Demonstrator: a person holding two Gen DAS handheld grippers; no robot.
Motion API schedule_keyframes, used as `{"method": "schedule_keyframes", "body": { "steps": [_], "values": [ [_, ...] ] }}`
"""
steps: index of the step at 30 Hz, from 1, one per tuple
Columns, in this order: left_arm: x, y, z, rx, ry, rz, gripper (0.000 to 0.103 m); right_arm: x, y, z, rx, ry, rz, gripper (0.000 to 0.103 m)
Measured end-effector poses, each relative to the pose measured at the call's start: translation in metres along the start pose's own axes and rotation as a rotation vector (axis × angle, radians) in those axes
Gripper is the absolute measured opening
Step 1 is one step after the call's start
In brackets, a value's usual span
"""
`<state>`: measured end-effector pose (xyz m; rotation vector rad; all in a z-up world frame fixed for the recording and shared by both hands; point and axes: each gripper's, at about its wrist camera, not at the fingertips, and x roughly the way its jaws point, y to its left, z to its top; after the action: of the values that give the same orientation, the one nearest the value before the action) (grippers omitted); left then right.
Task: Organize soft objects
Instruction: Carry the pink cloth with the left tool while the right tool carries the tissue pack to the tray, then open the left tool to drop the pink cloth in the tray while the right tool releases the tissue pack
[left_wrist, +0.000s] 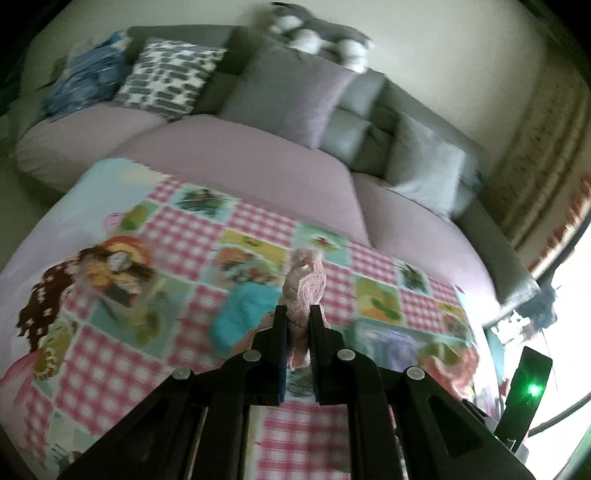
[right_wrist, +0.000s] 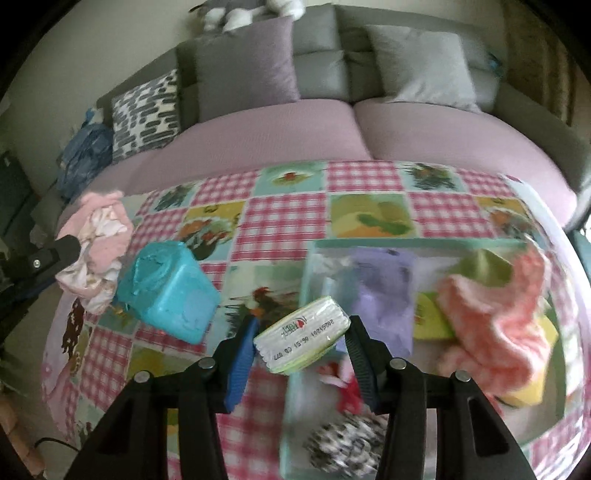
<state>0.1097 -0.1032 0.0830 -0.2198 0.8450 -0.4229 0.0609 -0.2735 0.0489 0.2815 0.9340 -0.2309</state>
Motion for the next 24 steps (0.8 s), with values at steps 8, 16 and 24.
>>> {"method": "schedule_keyframes", "body": {
  "steps": [8,16,24],
  "values": [
    [0.017,-0.067,-0.027,0.145,0.112,-0.200,0.011,-0.029,-0.049,-0.022,0.106,-0.017,-0.050,0.051],
    [0.065,-0.108,-0.065,0.233,0.277,-0.283,0.011,-0.029,-0.089,-0.038,0.185,0.015,-0.118,0.051],
    [0.121,-0.102,-0.095,0.181,0.463,-0.251,0.011,-0.019,-0.095,-0.042,0.198,0.048,-0.114,0.051]
  ]
}}
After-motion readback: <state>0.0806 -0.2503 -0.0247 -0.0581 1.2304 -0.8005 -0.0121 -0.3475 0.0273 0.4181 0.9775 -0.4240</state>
